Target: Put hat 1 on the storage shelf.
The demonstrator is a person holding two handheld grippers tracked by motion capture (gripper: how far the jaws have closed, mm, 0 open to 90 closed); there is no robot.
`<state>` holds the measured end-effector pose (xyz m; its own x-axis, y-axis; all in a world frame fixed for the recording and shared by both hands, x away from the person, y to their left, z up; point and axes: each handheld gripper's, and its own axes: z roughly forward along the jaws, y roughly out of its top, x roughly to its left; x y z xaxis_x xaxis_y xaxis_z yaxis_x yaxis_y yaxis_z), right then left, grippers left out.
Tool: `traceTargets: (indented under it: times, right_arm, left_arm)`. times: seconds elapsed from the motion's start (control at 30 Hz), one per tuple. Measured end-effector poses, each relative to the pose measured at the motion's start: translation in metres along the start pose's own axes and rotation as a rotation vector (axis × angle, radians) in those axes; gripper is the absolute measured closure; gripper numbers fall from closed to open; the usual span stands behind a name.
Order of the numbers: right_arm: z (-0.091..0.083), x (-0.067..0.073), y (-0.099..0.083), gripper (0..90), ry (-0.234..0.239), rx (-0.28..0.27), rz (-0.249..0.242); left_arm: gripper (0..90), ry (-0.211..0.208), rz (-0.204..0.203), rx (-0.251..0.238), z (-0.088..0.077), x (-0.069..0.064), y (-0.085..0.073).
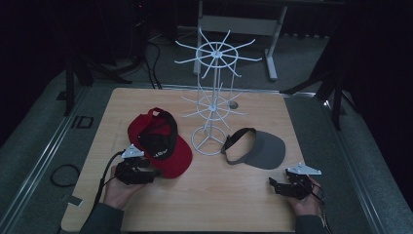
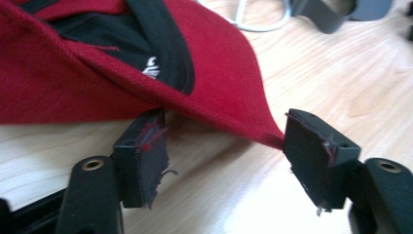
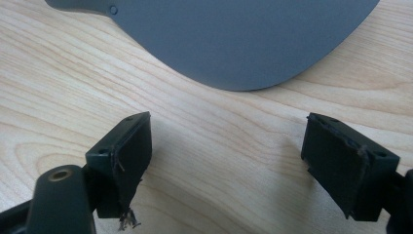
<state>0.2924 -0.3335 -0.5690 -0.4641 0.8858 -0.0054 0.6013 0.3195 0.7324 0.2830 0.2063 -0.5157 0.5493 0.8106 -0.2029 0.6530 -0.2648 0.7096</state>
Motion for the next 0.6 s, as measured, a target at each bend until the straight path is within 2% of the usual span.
traceTargets:
  times: [0.1,0.17,0.43,0.6]
  right_arm:
    - [0.000,0.000,0.000,18.5,0.000,0.000,0.000]
    - [0.000,0.000,0.000,18.5,0.000,0.000,0.000]
    - [0.000,0.000,0.000,18.5,0.000,0.000,0.000]
    - [0.000,0.000,0.000,18.5,0.000,0.000,0.000]
  left_arm:
    - [42.1,0.037,-0.019,-0.008,-0.006,0.009,0.001]
    - [48.4,0.026,-0.039,-0.014,-0.007,0.014,0.002]
    - [43.7,-0.041,-0.061,0.020,0.012,0.015,0.003]
    - [37.3,-0.052,-0.096,0.011,0.020,0.014,0.005]
